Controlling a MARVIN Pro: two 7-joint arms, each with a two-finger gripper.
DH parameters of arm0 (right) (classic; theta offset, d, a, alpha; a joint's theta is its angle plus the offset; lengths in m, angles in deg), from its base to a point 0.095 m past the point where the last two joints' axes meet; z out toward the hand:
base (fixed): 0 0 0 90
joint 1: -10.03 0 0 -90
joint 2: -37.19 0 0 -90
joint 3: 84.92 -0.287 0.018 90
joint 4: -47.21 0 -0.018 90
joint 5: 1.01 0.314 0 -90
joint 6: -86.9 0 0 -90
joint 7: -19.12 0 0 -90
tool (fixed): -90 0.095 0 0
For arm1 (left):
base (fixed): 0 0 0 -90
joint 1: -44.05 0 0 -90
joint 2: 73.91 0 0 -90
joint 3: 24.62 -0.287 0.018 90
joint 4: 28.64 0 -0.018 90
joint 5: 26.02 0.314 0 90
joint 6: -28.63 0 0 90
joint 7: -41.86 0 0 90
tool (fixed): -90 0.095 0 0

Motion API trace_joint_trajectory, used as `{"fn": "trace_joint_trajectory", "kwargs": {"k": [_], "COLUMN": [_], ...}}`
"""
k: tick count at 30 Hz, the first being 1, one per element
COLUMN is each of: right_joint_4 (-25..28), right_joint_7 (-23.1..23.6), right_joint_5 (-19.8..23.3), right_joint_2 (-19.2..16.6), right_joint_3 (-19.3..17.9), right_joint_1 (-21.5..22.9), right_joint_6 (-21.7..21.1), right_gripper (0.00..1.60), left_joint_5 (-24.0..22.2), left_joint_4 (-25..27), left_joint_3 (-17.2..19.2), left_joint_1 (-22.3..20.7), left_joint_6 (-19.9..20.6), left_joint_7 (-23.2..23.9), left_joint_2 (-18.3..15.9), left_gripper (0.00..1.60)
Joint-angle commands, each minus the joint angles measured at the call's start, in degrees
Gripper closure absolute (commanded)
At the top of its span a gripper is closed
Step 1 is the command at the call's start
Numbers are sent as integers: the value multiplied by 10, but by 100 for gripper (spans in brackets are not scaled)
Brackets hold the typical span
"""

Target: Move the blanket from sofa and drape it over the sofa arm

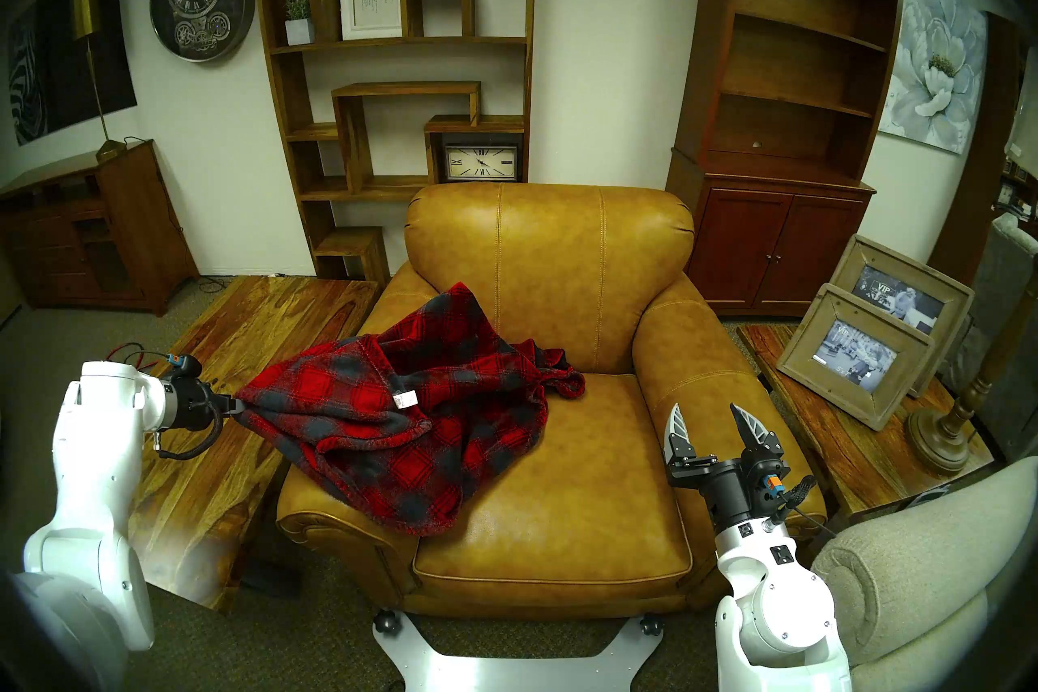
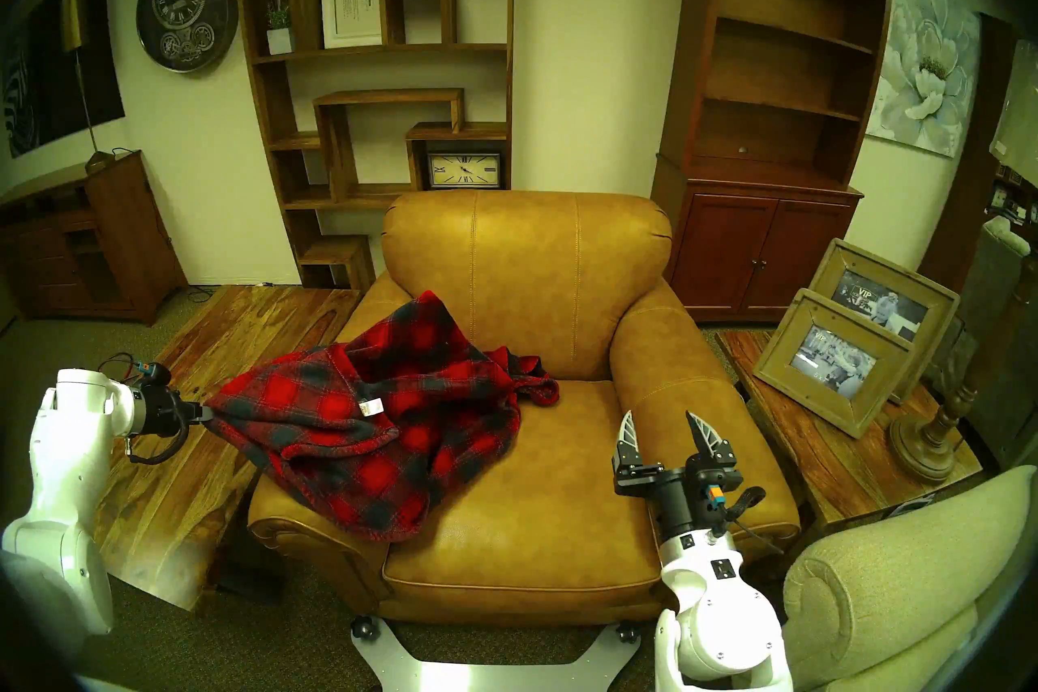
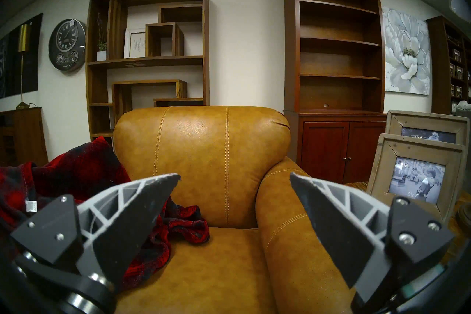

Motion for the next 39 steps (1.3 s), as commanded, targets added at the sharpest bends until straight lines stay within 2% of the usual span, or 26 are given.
{"fn": "trace_joint_trajectory", "kwargs": {"k": [1, 6, 9, 11, 16, 25, 33, 36, 39], "right_joint_4": [14, 14, 13, 13, 12, 12, 12, 12, 13], "right_joint_7": [1, 1, 1, 1, 1, 0, 1, 1, 1], "right_joint_5": [0, 0, 0, 0, 0, 0, 0, 0, 0], "right_joint_2": [0, 0, 0, -1, -1, -1, -1, -1, -1], "right_joint_3": [1, 1, 1, 1, 1, 1, 1, 1, 1], "right_joint_1": [0, 0, 0, 1, 1, 1, 1, 1, 1], "right_joint_6": [3, 3, 3, 3, 3, 3, 3, 3, 3], "right_gripper": [0, 0, 0, 0, 0, 0, 0, 0, 0], "left_joint_5": [7, 6, 16, 24, 30, 48, 71, 59, 62], "left_joint_4": [-37, -75, -102, -129, -168, -222, -267, -295, -306], "left_joint_3": [16, 14, 9, 13, 18, 10, -6, 4, -1], "left_joint_1": [-39, -68, -86, -102, -125, -163, -182, -197, -203], "left_joint_6": [-19, -25, -38, -49, -64, -102, -153, -164, -180], "left_joint_7": [-39, -39, -57, -89, -120, -168, -222, -211, -203], "left_joint_2": [-26, -28, -30, -33, -42, -45, -38, -43, -41], "left_gripper": [160, 160, 160, 160, 160, 160, 160, 160, 160]}}
